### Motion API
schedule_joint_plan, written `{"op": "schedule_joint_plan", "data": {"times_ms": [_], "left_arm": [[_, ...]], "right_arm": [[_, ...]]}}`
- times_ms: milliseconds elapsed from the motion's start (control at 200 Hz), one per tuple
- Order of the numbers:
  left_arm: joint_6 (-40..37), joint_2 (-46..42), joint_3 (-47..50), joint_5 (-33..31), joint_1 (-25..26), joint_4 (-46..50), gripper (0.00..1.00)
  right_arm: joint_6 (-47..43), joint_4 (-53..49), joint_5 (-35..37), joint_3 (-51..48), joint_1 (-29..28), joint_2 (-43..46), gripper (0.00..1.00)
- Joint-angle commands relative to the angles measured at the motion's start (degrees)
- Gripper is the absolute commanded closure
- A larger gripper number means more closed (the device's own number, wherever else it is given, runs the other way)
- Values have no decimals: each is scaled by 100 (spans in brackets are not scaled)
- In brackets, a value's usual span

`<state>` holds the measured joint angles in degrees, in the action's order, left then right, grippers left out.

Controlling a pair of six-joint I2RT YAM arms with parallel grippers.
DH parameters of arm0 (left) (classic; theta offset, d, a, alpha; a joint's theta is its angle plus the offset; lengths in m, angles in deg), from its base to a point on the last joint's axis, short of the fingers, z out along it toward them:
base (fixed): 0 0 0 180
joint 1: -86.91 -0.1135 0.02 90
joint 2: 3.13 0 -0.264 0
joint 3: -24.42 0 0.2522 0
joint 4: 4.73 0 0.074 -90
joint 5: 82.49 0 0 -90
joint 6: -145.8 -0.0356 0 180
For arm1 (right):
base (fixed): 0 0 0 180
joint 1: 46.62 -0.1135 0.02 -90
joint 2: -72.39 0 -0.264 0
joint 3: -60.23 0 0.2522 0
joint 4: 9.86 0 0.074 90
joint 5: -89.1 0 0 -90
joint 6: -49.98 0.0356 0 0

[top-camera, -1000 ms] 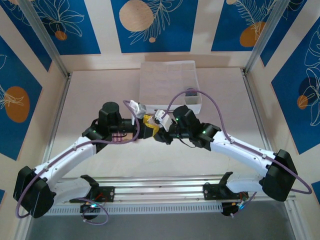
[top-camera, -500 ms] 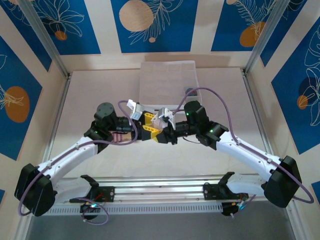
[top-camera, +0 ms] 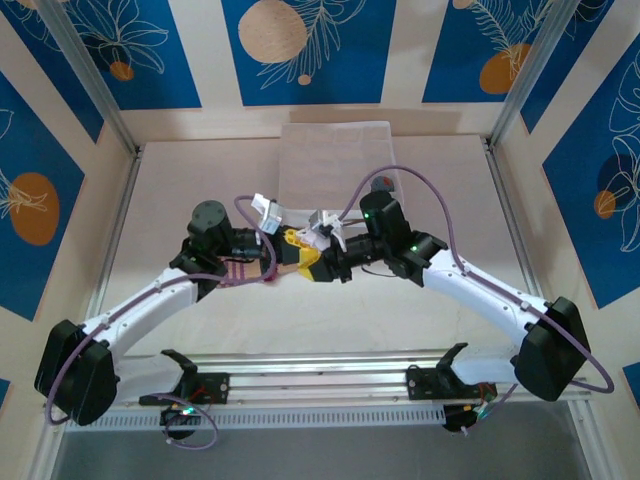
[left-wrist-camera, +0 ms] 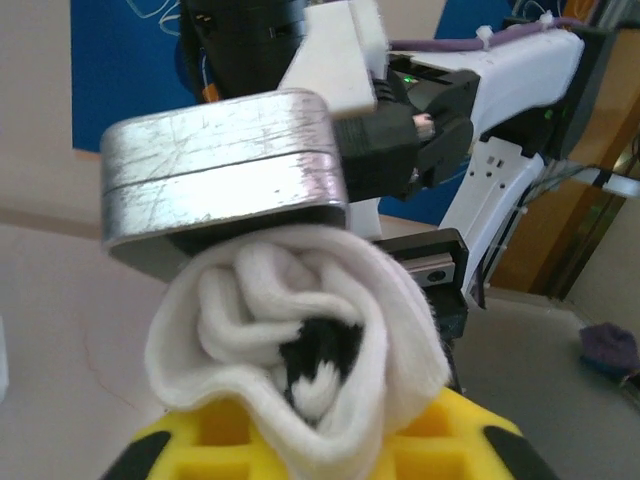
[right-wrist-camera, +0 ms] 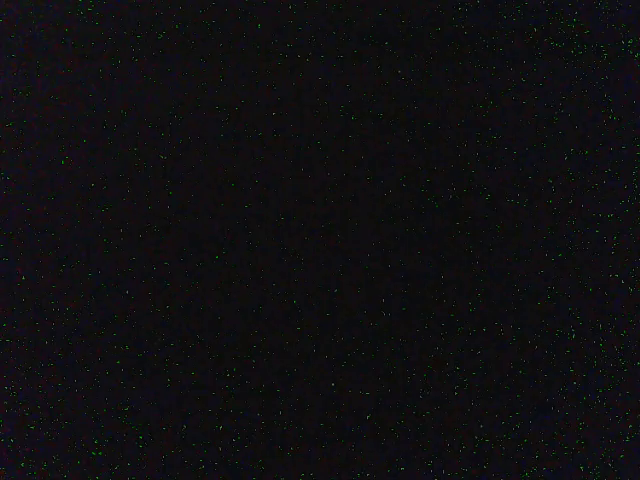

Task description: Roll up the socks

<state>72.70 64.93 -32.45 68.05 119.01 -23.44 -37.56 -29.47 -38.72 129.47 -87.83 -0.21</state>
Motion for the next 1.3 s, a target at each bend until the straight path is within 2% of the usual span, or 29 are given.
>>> {"op": "schedule_joint_plan", "data": {"times_ms": [0,95,230,370,525,660,775,1025,1296], "left_arm": [[-131,155,-280,260,87,-11,100],[-422,182,-403,113,-38,450,100],[-917,285,-610,-691,-291,1246,100],[-1147,871,-1159,-912,-611,1697,100],[-2153,1701,-2195,-1193,-661,2767,100],[-2620,2553,-3072,-1618,-661,3157,100],[-2742,3334,-3761,-1770,-656,3099,100],[-2689,4821,-5112,-2073,-652,2786,100],[-2609,5897,-6166,-2183,-538,2594,100]], "right_arm": [[68,211,296,59,-71,-62,69],[171,293,523,-87,137,81,49],[313,-126,1338,-84,432,201,40],[544,-539,2243,-116,915,246,39],[1046,-566,2923,-141,1642,122,37],[1540,-1102,3612,414,2314,-498,37],[1819,-1740,4035,1194,2804,-1305,38],[1834,-1875,4206,2159,3160,-2486,40],[1523,-2103,4619,2637,3212,-3022,41]]}}
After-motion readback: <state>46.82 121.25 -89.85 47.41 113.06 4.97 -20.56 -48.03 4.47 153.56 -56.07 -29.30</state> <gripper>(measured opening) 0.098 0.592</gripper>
